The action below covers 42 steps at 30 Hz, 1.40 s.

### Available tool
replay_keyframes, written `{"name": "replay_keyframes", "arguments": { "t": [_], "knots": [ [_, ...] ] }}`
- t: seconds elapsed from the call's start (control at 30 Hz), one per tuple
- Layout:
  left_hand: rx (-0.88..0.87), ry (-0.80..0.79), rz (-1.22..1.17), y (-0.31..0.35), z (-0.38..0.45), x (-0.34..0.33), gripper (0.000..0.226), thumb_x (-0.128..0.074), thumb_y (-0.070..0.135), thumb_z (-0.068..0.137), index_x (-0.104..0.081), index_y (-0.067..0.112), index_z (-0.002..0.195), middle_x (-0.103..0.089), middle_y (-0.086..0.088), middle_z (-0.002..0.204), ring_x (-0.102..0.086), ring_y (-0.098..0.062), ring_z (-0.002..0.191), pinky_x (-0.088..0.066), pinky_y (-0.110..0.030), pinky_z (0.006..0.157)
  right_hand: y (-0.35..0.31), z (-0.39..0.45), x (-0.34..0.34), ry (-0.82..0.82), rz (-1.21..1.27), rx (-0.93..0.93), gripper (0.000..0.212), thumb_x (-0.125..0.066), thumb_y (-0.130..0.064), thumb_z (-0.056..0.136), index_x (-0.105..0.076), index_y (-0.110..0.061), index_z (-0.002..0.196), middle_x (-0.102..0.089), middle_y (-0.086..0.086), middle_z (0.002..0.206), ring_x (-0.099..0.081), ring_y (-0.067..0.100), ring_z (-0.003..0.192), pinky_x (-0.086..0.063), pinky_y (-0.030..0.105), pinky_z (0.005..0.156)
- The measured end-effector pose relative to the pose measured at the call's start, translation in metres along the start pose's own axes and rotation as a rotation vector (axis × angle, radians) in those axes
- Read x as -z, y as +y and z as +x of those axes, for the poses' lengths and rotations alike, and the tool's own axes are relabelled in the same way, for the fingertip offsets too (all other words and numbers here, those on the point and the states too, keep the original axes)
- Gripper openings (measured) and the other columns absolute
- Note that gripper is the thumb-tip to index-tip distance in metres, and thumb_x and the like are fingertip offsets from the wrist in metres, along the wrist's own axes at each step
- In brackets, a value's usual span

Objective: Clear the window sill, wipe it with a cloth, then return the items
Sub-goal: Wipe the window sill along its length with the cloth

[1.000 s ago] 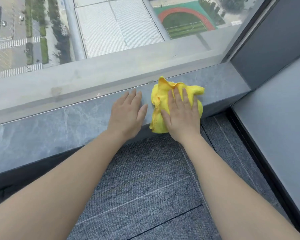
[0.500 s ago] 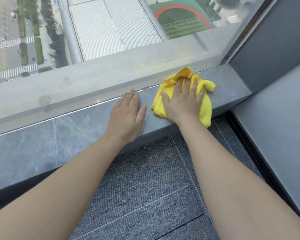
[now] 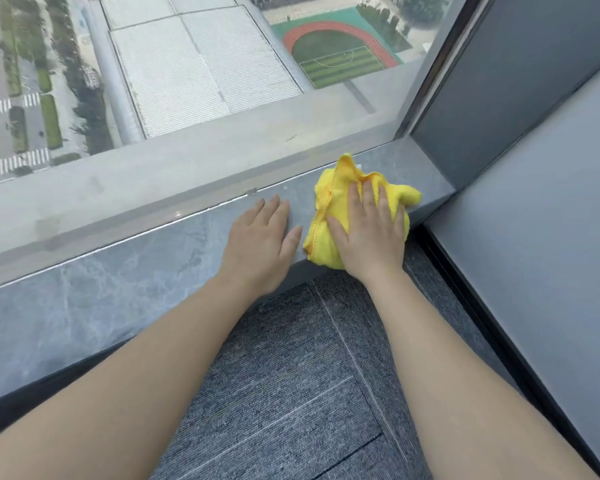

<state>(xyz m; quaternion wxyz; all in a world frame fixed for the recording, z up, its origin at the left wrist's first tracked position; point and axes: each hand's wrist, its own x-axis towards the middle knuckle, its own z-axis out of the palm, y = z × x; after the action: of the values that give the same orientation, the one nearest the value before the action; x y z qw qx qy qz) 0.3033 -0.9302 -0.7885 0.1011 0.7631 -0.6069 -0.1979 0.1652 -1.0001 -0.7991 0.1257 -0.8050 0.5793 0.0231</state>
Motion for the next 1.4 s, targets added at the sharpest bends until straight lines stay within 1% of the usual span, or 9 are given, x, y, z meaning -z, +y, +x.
{"name": "replay_keyframes", "arguments": {
  "t": [0.17,0.33,0.47,0.63,0.7,0.8,0.93,1.13,1.4],
  "knots": [
    [0.012,-0.017,0.037,0.013,0.015,-0.003,0.074,-0.009,0.046,0.078,-0.020,0.011,0.142,-0.019,-0.008,0.155,-0.014,-0.026,0.143,-0.010,-0.037,0.118,0.003,0.036,0.008,-0.036,0.040,-0.220,0.078,-0.026,-0.056,0.092,0.003,-0.011,0.149,0.008,0.010,0.160,0.011,0.027,0.147,0.007,0.050,0.116],
    [0.012,-0.029,-0.010,0.010,0.018,0.002,0.071,-0.009,0.044,0.080,-0.025,0.011,0.140,-0.025,-0.008,0.153,-0.020,-0.023,0.142,-0.013,-0.032,0.116,-0.009,0.060,0.013,-0.031,0.055,-0.297,0.075,-0.023,-0.053,0.093,0.001,-0.010,0.149,0.006,0.012,0.160,0.011,0.030,0.147,0.008,0.052,0.116],
    [0.005,-0.021,-0.096,0.009,0.018,0.007,0.050,-0.022,0.033,0.096,-0.027,0.009,0.139,-0.029,-0.010,0.151,-0.025,-0.024,0.139,-0.014,-0.029,0.110,-0.021,0.054,0.008,0.020,0.022,-0.104,0.059,-0.022,-0.042,0.097,-0.018,-0.011,0.147,-0.007,0.008,0.160,0.005,0.027,0.148,0.007,0.050,0.117],
    [-0.035,0.023,-0.145,0.014,0.020,0.011,0.071,-0.014,0.049,0.081,-0.031,0.010,0.138,-0.034,-0.011,0.149,-0.028,-0.025,0.138,-0.014,-0.027,0.109,0.000,0.030,0.011,-0.011,0.047,0.276,0.047,-0.029,-0.031,0.098,-0.026,-0.027,0.145,-0.017,-0.004,0.159,-0.006,0.016,0.148,-0.002,0.041,0.118],
    [-0.065,0.025,-0.140,0.020,0.022,0.009,0.073,-0.012,0.052,0.079,-0.032,0.013,0.138,-0.033,-0.008,0.150,-0.025,-0.024,0.140,-0.012,-0.026,0.110,0.013,0.024,0.010,0.004,0.071,0.230,0.048,-0.029,-0.031,0.098,-0.024,-0.027,0.146,-0.018,-0.005,0.158,-0.007,0.014,0.148,-0.003,0.040,0.118],
    [-0.057,-0.032,-0.117,0.031,0.033,-0.001,0.061,-0.018,0.043,0.087,-0.029,0.013,0.139,-0.026,-0.007,0.153,-0.017,-0.023,0.143,-0.008,-0.028,0.114,0.031,0.026,0.011,0.054,0.044,0.025,0.052,-0.025,-0.036,0.098,-0.017,-0.020,0.148,-0.012,0.000,0.160,-0.003,0.018,0.148,-0.002,0.043,0.118],
    [-0.096,-0.034,-0.029,0.046,0.048,-0.016,0.061,-0.014,0.045,0.085,-0.037,0.016,0.134,-0.031,-0.004,0.151,-0.018,-0.025,0.142,-0.011,-0.039,0.116,0.047,0.044,0.016,0.015,0.010,-0.103,0.060,-0.021,-0.042,0.098,-0.006,-0.016,0.149,-0.003,0.003,0.161,0.003,0.021,0.148,0.001,0.045,0.118],
    [-0.114,0.019,0.008,0.046,0.052,-0.018,0.085,0.005,0.053,0.066,-0.037,0.025,0.135,-0.030,0.004,0.151,-0.020,-0.020,0.143,-0.009,-0.033,0.114,0.053,0.074,0.024,-0.006,0.037,-0.126,0.063,-0.022,-0.043,0.097,-0.003,-0.014,0.149,0.001,0.005,0.161,0.006,0.022,0.148,0.000,0.044,0.118],
    [-0.145,-0.008,-0.005,0.040,0.053,-0.013,0.084,0.002,0.050,0.065,-0.037,0.027,0.135,-0.031,0.005,0.151,-0.023,-0.018,0.141,-0.014,-0.031,0.113,0.053,0.091,0.029,-0.013,-0.005,-0.074,0.062,-0.022,-0.044,0.097,-0.012,-0.011,0.148,-0.004,0.004,0.160,0.004,0.020,0.148,-0.001,0.044,0.118]
  ]
}}
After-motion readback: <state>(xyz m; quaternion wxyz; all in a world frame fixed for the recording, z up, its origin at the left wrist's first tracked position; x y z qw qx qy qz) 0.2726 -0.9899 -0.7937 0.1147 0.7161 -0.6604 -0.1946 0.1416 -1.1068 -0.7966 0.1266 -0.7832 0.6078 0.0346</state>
